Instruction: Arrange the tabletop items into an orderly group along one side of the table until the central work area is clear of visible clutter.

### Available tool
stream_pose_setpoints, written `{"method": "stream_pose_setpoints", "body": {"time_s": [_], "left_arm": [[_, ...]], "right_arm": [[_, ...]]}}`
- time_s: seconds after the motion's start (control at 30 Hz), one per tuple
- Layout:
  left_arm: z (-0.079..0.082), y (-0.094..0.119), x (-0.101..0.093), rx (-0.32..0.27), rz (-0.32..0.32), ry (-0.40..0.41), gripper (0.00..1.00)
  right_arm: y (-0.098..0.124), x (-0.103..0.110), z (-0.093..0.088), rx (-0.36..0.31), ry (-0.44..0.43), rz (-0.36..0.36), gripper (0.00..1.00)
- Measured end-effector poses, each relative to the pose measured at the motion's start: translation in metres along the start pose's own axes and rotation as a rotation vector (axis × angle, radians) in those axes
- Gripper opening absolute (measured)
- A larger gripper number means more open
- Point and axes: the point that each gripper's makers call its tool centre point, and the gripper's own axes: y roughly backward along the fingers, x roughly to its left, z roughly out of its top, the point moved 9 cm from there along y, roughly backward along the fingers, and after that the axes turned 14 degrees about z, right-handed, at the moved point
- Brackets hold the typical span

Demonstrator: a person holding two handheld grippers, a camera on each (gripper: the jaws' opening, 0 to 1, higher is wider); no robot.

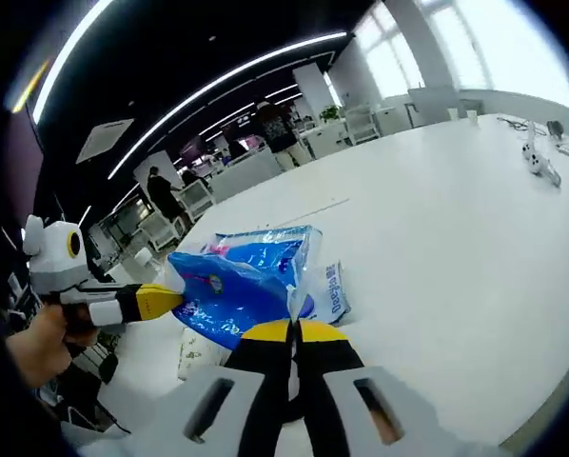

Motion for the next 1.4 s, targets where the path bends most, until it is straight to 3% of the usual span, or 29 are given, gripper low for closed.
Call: {"method": "stream_pose_setpoints", "body": {"time_s": [0.13, 0.2, 0.47, 0.97, 1.4], "left_arm": [[0.0, 0.004, -0.002, -0.007, 0.033, 0.035, 0.0], [0.001, 0.007, -0.003, -0.013, 0.059, 0.038, 0.0], [0.004, 0.006, -0.025, -0.012, 0.129, 0.094, 0.0], [0.016, -0.021, -0.08, 0.018, 0.191, 0.085, 0.0], [0.024, -0.059, -0.108, 0.043, 0.239, 0.105, 0.0]], "right_arm": [[-0.003, -0.005, 0.006, 0.018, 0.014, 0.047, 0.0], [-0.006, -0.007, 0.011, 0.052, 0.068, 0.092, 0.0], [-0.002, -0.025, 0.027, 0.082, 0.089, 0.144, 0.0], [0.016, -0.08, 0.054, 0.097, 0.134, 0.206, 0.0], [0.016, -0.128, 0.067, 0.121, 0.124, 0.229, 0.0]]}}
